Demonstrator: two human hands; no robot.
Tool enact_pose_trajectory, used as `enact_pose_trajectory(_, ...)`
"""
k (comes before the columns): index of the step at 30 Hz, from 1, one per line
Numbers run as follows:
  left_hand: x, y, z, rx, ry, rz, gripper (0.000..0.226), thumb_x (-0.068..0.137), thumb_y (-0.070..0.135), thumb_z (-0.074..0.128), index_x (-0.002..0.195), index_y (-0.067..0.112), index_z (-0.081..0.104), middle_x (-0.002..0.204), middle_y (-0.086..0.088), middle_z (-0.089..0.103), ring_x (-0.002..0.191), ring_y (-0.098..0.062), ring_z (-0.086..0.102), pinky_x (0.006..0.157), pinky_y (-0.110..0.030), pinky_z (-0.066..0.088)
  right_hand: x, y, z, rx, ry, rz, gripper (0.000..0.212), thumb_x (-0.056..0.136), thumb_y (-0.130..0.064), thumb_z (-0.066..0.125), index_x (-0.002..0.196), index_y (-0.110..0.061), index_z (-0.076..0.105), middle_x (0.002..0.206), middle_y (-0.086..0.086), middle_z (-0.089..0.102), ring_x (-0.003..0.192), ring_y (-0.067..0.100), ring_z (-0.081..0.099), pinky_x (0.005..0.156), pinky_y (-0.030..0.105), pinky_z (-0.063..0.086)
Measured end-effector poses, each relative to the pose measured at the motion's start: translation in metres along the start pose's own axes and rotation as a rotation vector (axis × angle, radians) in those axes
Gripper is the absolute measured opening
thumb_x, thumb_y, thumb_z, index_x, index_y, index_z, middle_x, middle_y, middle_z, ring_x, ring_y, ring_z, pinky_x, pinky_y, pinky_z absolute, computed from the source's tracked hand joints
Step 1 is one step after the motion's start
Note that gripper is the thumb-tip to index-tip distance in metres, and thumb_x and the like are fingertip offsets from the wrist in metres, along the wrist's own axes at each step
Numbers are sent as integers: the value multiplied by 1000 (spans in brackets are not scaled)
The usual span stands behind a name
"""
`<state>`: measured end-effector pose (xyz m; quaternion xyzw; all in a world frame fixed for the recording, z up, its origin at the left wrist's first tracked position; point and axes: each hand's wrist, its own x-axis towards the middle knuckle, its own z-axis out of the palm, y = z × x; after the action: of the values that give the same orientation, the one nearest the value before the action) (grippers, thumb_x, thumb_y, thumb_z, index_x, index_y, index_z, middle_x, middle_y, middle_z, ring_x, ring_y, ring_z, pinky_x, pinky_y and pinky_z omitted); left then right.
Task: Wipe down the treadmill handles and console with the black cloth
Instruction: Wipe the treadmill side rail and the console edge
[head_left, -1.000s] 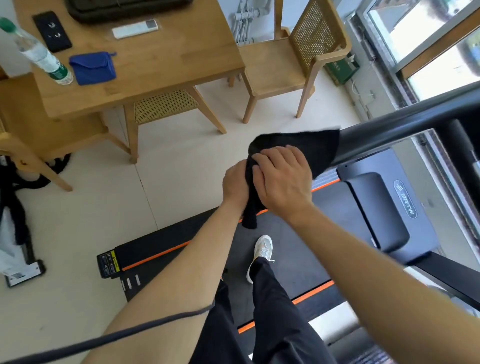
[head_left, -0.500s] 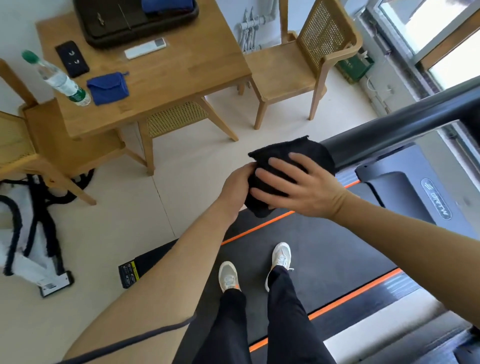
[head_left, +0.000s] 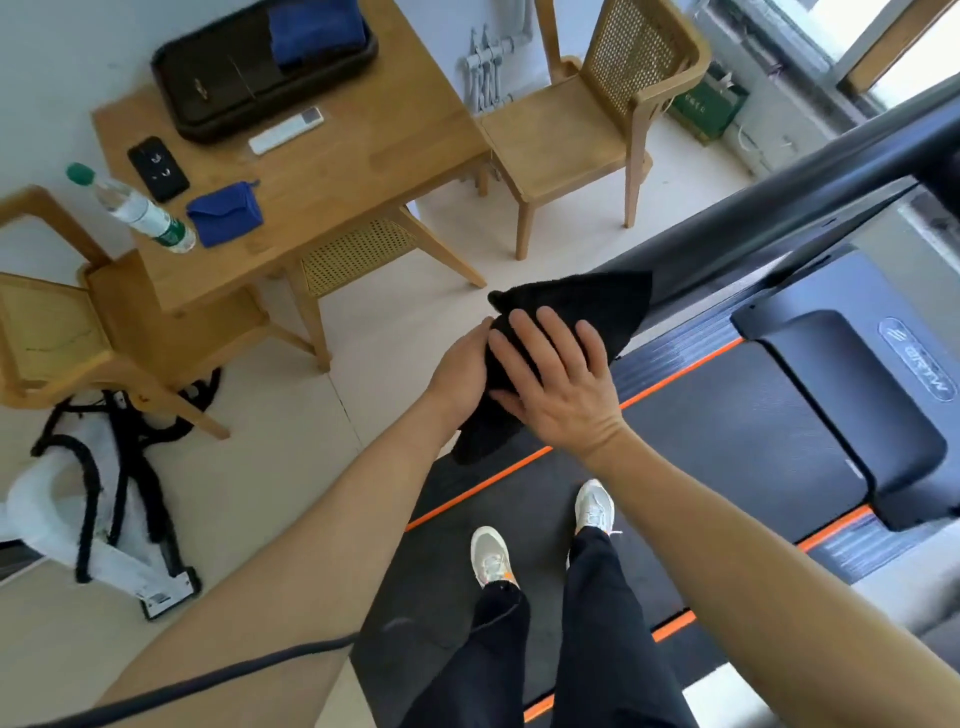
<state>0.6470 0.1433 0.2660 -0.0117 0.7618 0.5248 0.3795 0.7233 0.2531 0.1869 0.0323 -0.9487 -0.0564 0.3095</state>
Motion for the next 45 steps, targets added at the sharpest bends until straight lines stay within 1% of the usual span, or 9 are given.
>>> enact_pose_trajectory(4,4,28,7,192,-94,95,44,101,48,31,110,24,67,113,-3,68,106,-19,61,100,-44,48,3,85,-25,30,-115,-5,76,98,-66,36,152,-14,39,155,14,41,144,32,37,118,48,28)
enact_pose_trajectory(8,17,70,37,619,-172,271,42,104,44,26,111,24,62,114,-5,66,108,-28,58,93,-43,45,1,72,-41,266,-191,601,67,104,-46,29,157,-5,22,164,20,15,153,35,11,125,43,8)
enact_pose_trajectory(11,25,91,65,781,-195,405,42,106,40,25,124,19,56,124,-11,65,114,-33,57,98,-47,44,15,8,-42,826,9,1281,63,106,-28,32,159,-13,2,168,11,-3,153,14,0,124,25,2)
enact_pose_trajectory(15,43,97,81,764,-248,419,43,105,44,25,129,22,53,124,-12,65,114,-33,58,99,-51,44,47,-21,-38,1280,129,1726,63,91,-66,24,142,-63,-13,167,-14,1,153,11,11,124,45,18)
enact_pose_trajectory(17,55,103,87,719,-309,357,44,103,49,25,129,27,53,125,-10,64,115,-31,57,101,-49,44,60,9,-33,1222,228,1832,67,93,-65,25,148,-55,-13,168,-11,0,153,13,10,124,46,16)
enact_pose_trajectory(21,85,136,128,689,-430,297,49,102,51,27,128,24,58,131,-3,59,122,-23,53,103,-40,38,66,104,-17,1043,393,1842,75,100,-46,32,159,-19,-4,168,-1,2,153,16,8,125,43,13)
enact_pose_trajectory(26,102,150,158,650,-460,303,43,107,39,25,124,14,55,132,-11,56,130,-31,48,107,-38,36,63,137,-14,1144,462,1933,87,80,-60,38,157,-35,5,165,-6,20,149,18,25,121,46,24)
enact_pose_trajectory(32,88,121,116,672,-389,278,42,97,60,29,92,32,60,113,-7,68,102,-21,60,94,-43,46,69,59,-43,1140,250,1907,72,98,-50,28,160,-26,0,167,-7,11,152,12,16,123,40,18)
enact_pose_trajectory(45,149,204,255,697,-398,235,56,107,47,23,119,10,63,127,-12,62,114,-24,56,100,-37,38,60,244,-15,974,418,1912,79,84,-51,36,155,-20,18,159,4,35,143,25,35,117,48,32)
